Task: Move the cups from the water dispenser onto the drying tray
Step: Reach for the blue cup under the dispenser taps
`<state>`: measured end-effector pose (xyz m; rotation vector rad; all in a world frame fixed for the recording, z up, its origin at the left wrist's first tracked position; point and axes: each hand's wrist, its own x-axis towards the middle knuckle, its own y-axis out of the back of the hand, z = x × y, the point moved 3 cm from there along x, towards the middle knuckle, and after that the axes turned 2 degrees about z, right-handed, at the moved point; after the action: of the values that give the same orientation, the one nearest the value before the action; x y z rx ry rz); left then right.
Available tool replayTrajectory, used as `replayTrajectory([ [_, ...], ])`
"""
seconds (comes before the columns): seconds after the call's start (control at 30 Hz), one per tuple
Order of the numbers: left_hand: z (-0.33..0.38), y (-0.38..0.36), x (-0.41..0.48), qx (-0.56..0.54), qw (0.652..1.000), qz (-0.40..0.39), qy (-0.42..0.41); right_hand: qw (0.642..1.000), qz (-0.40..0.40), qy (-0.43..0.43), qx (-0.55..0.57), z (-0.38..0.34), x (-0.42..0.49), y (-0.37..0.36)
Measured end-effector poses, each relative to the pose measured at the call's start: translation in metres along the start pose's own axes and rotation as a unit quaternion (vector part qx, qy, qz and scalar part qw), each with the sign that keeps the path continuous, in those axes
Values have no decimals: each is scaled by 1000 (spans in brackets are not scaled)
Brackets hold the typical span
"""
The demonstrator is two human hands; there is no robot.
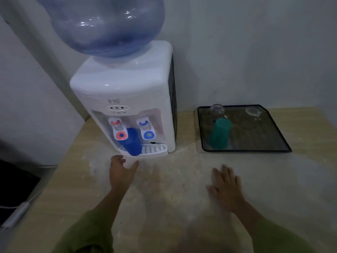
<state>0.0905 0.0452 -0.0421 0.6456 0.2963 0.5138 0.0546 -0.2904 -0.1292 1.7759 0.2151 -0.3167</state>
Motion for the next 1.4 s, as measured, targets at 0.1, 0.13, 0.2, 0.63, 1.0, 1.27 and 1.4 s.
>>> replayTrajectory([
  [0.1, 7, 3, 23, -37, 999, -16, -2, 999, -32, -5, 9, 0, 4, 6],
  [0.13, 10, 3, 30, -42, 999, -21, -10, 999, -41, -8, 12, 0, 5, 7],
  [0.2, 15, 1, 39, -57, 998, -23, -26, 998, -55, -13, 19, -1, 8, 9],
  [0.63, 10, -17, 54, -176, 984, 2, -32, 996, -77, -12, 35, -1, 7, 9],
  [1.0, -5, -51, -35, -335, 934, 5, 124, 997, -56, -12, 60, -3, 4, 14],
  [1.27, 41, -111, -85, -376, 909, -127, 124, 953, 77, 27, 291, -20, -2, 57],
  [1.4, 77, -142, -108, -366, 905, -180, 122, 916, 47, 82, 389, -6, -4, 81],
])
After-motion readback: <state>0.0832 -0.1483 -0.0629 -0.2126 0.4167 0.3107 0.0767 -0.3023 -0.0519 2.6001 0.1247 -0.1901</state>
